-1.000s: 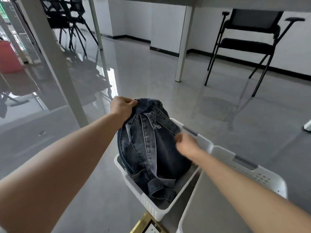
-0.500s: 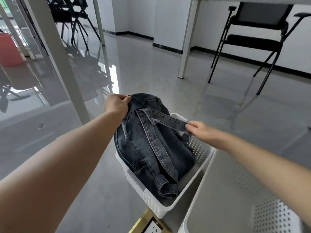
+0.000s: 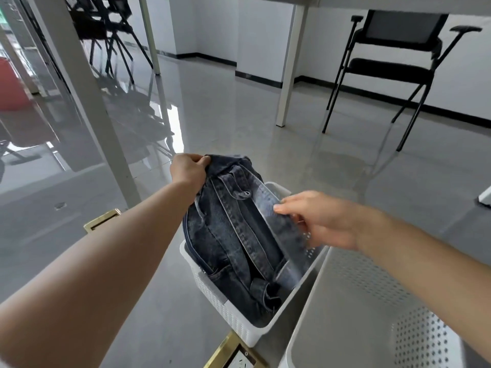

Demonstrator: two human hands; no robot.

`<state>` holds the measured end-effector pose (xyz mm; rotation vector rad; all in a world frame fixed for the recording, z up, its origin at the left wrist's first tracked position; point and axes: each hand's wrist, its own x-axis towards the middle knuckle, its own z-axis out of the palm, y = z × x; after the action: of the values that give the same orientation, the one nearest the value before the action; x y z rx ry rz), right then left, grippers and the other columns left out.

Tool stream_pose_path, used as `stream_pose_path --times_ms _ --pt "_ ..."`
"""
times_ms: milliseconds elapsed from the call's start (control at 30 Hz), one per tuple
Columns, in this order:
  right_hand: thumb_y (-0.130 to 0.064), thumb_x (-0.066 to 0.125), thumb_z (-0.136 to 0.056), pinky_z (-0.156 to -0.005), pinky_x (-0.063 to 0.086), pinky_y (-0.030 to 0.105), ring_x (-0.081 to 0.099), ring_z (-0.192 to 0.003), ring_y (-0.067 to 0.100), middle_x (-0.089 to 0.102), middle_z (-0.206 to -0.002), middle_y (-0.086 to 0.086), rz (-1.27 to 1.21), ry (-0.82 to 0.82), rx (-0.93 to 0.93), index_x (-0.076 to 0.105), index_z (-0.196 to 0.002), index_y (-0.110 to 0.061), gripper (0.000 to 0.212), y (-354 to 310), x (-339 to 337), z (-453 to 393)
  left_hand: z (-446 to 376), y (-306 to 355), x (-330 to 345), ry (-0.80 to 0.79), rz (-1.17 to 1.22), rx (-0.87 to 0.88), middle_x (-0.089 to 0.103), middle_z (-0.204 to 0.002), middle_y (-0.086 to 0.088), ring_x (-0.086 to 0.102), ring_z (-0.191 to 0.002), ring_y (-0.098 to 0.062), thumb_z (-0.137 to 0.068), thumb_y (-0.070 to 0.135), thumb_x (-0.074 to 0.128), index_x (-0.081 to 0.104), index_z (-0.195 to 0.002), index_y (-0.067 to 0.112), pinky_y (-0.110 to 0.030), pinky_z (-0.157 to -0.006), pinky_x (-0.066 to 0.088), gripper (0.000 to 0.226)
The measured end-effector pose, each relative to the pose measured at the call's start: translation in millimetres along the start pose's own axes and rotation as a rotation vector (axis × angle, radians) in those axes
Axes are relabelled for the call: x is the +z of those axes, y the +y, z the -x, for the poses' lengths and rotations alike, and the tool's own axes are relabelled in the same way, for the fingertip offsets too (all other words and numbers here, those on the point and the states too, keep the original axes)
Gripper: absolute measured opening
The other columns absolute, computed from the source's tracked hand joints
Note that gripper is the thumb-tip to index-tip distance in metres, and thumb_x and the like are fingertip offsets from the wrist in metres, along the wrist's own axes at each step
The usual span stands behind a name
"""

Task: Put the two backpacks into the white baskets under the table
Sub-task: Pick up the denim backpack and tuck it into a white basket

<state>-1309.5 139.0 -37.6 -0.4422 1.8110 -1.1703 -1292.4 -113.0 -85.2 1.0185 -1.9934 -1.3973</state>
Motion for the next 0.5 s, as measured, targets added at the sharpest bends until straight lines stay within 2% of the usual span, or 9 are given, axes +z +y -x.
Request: stream_pose_path --times_ms 67,133,167,233,300,367,400,433,500 --pt "-0.015 0.049 -0.098 -0.056 0.032 0.027 0.024 -0.055 0.013 0.032 -0.057 -0.005 -0.091 -0.061 -0.083 0.049 -0.07 -0.022 0.029 1 -14 0 -1 -1 -1 -0.002 0.001 -0.008 0.075 -0.094 -0.013 0.069 -0.09 -0.032 -0.09 0.027 0.063 0.075 -0.103 0.01 -0.044 -0.092 0.055 0.025" --pt "-0.015 0.047 -0.099 -0.054 0.033 0.025 0.027 -0.055 0.012 0.037 -0.058 -0.004 -0.169 0.003 -0.199 0.053 -0.081 -0.018 0.019 1 -26 -3 -2 -1 -1 0.001 0.002 -0.016 0.075 -0.095 -0.014 0.069 -0.091 -0.032 -0.09 0.027 0.063 0.075 -0.104 0.009 -0.045 -0.092 0.055 0.025" --pt "-0.019 0.048 -0.099 -0.057 0.037 0.026 0.038 -0.058 0.012 0.046 -0.063 -0.003 -0.072 0.064 -0.244 0.056 -0.087 -0.016 0.015 5 -29 -6 -3 -2 -2 0.005 -0.001 -0.019 0.075 -0.096 -0.014 0.068 -0.091 -0.032 -0.091 0.027 0.062 0.074 -0.105 0.009 -0.044 -0.092 0.055 0.026" --pt "-0.029 0.052 -0.097 -0.074 0.047 0.029 0.06 -0.081 0.015 0.066 -0.088 -0.004 0.305 0.097 -0.208 0.063 -0.101 -0.014 0.019 21 -35 -14 -3 -3 -2 0.006 -0.008 -0.019 0.075 -0.097 -0.014 0.068 -0.092 -0.032 -0.091 0.027 0.062 0.074 -0.106 0.009 -0.044 -0.092 0.055 0.026" --pt "-0.036 0.057 -0.093 -0.088 0.052 0.03 0.066 -0.098 0.012 0.07 -0.107 -0.004 0.629 -0.069 -0.005 0.065 -0.11 -0.016 0.027 39 -36 -19 -3 -5 -3 0.005 -0.018 -0.021 0.074 -0.097 -0.014 0.068 -0.092 -0.033 -0.091 0.027 0.062 0.074 -0.106 0.009 -0.044 -0.092 0.055 0.026" --pt "-0.039 0.057 -0.091 -0.071 0.051 0.025 0.065 -0.074 0.008 0.068 -0.087 -0.004 0.888 -0.134 0.148 0.063 -0.091 -0.014 0.025 51 -39 -27 -4 -6 -5 0.0 -0.045 -0.031 0.074 -0.096 -0.016 0.068 -0.091 -0.035 -0.092 0.028 0.061 0.074 -0.105 0.008 -0.045 -0.091 0.055 0.027" --pt "-0.038 0.057 -0.091 -0.062 0.045 0.026 0.06 -0.065 0.01 0.062 -0.077 -0.002 1.007 -0.065 0.149 0.057 -0.081 -0.013 0.027 54 -43 -35 -4 -6 -7 -0.009 -0.055 -0.041 0.074 -0.095 -0.017 0.068 -0.091 -0.036 -0.092 0.029 0.06 0.074 -0.104 0.007 -0.046 -0.091 0.055 0.028" --pt "-0.036 0.057 -0.09 -0.06 0.042 0.029 0.057 -0.067 0.015 0.059 -0.076 0.003 1.094 0.049 0.119 0.053 -0.079 -0.012 0.027 53 -46 -44 -3 -4 -8 -0.027 -0.054 -0.055 0.074 -0.094 -0.018 0.068 -0.091 -0.038 -0.092 0.03 0.06 0.074 -0.102 0.008 -0.047 -0.09 0.056 0.028" --pt "-0.027 0.059 -0.089 -0.074 0.049 0.036 0.063 -0.089 0.027 0.064 -0.098 0.015 1.062 0.265 0.021 0.055 -0.095 -0.004 0.024 46 -46 -65 3 0 -8 -0.083 -0.016 -0.076 0.074 -0.095 -0.021 0.07 -0.089 -0.037 -0.092 0.033 0.059 0.073 -0.096 0.011 -0.049 -0.087 0.057 0.026"
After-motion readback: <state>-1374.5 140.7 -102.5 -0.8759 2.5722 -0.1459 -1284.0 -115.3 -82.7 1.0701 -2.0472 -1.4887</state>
